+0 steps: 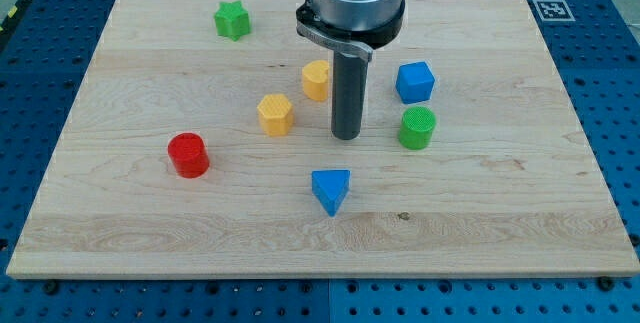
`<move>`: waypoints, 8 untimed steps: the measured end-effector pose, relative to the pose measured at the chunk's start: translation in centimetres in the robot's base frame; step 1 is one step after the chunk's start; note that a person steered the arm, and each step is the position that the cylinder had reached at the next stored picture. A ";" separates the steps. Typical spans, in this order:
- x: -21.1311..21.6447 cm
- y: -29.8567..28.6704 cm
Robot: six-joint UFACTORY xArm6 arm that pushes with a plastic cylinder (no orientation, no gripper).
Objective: Push the red circle below the yellow hexagon
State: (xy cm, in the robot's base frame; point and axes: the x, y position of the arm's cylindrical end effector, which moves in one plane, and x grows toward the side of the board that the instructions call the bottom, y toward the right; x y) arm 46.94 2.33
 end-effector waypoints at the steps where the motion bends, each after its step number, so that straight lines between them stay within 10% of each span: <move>1: 0.0 -1.3; 8: -4.3 -16.2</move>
State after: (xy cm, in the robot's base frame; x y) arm 42.64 -13.83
